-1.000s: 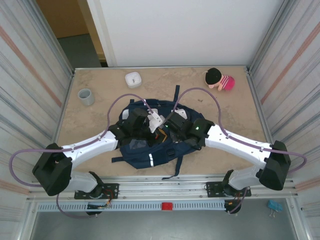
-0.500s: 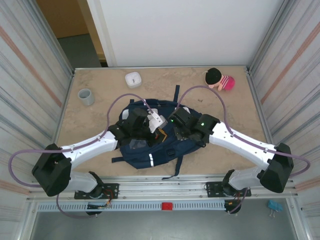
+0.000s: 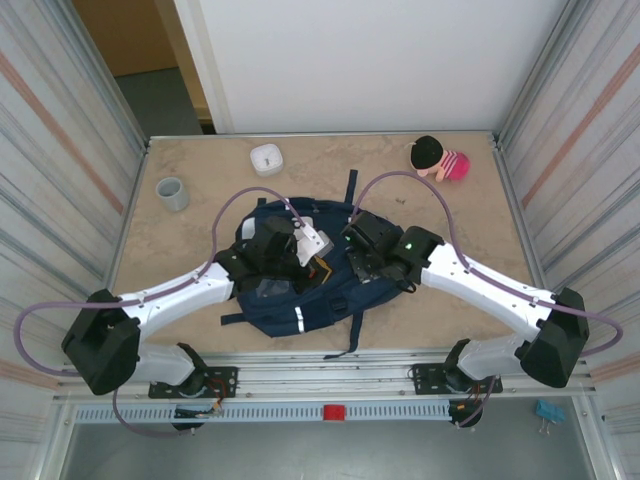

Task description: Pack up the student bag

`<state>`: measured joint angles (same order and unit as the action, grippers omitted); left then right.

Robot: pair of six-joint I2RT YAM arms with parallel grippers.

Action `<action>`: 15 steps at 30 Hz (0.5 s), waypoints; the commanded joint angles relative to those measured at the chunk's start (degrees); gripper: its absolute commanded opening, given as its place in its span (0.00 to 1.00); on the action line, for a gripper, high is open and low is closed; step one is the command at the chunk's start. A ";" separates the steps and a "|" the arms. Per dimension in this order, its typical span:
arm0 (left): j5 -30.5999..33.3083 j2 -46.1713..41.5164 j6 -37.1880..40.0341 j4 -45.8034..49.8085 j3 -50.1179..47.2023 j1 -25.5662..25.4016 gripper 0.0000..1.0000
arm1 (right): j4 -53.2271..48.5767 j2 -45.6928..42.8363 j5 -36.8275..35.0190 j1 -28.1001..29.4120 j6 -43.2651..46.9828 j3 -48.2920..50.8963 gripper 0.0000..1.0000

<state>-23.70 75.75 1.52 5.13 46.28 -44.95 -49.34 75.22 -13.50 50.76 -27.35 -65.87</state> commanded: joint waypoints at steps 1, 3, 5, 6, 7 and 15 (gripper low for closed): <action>1.55 -3.43 2.64 5.48 1.34 -0.03 0.00 | -2.01 -2.64 -2.73 -5.31 1.38 1.45 0.16; 2.42 -3.80 3.27 6.52 1.22 -0.02 0.00 | -1.69 -4.03 -0.36 -7.96 2.26 2.48 0.16; 3.56 -4.18 3.65 7.47 1.01 -0.01 0.00 | -0.90 -5.63 2.76 -10.49 3.68 3.47 0.15; 3.83 -4.42 3.84 7.72 0.91 0.01 0.00 | -0.54 -6.20 3.92 -11.39 4.24 3.83 0.15; 4.10 -4.69 3.92 8.01 0.62 -0.01 0.00 | -0.09 -6.81 5.61 -12.29 4.97 4.29 0.14; 1.66 -5.56 3.01 6.33 0.15 -0.03 0.00 | 7.21 -12.23 21.77 -11.68 11.23 7.70 0.41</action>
<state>-20.47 72.55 4.73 12.19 46.37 -44.99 -45.87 65.65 0.38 38.11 -19.81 -59.27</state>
